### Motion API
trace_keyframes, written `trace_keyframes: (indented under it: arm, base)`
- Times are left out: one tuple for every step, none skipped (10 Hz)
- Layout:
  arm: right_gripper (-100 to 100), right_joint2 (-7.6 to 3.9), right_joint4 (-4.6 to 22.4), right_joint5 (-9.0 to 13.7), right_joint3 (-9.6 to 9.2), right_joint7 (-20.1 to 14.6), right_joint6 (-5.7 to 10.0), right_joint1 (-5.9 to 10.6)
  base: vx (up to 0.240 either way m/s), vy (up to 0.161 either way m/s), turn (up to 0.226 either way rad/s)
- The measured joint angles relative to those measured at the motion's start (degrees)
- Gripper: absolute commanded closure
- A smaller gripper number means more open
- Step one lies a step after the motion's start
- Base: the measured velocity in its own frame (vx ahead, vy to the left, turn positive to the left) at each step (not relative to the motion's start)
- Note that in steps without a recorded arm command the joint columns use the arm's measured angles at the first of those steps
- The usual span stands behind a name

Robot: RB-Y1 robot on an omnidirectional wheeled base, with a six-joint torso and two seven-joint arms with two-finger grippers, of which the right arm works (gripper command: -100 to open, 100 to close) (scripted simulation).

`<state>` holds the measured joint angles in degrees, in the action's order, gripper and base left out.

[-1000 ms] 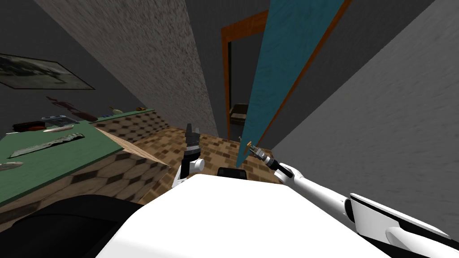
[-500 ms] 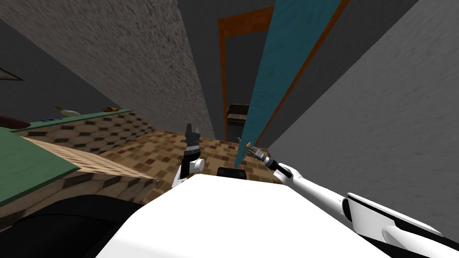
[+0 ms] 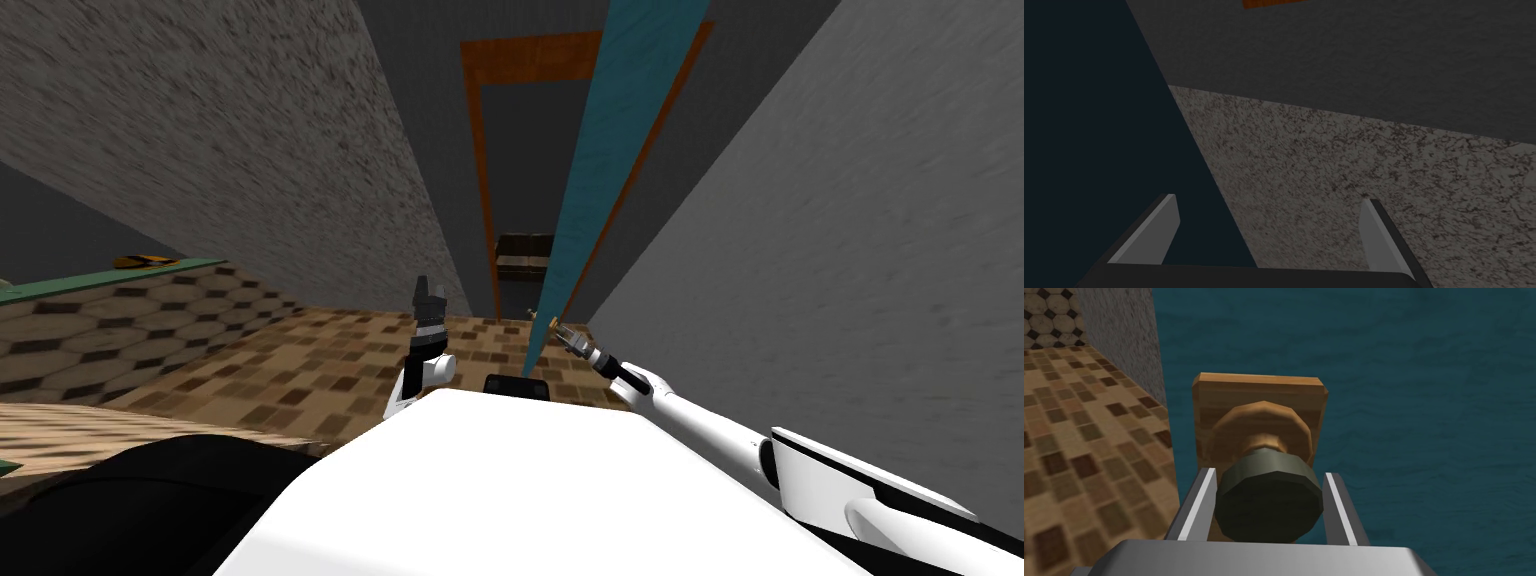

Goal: Pull the door open

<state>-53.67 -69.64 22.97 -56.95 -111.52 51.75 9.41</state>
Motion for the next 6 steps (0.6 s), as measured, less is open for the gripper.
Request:
trace_keyframes:
  arm:
    - [100, -0.05, 0.29, -0.44, 0.01, -0.13, 0.15, 0.19]
    - [100, -0.22, 0.28, -0.89, 0.02, -0.17, 0.24, 0.3]
    - [100, -0.44, 0.94, -1.8, -0.47, -0.6, 1.13, 0.92]
    - [100, -1.01, 0.69, -2.4, -0.94, -0.84, 2.06, 1.05]
    - [100, -1.54, 0.05, -2.75, -1.43, -0.96, 2.75, 0.9]
    - [100, -1.36, 0.12, -3.05, -1.94, -1.0, 3.4, 0.96]
  base:
    - [0.021, 0.081, -0.218]
    - [0.008, 0.055, -0.174]
    - [-0.021, -0.056, -0.018]
    - [-0.022, -0.152, 0.074]
    - [-0.017, -0.183, 0.073]
    - [-0.057, -0.177, 0.087]
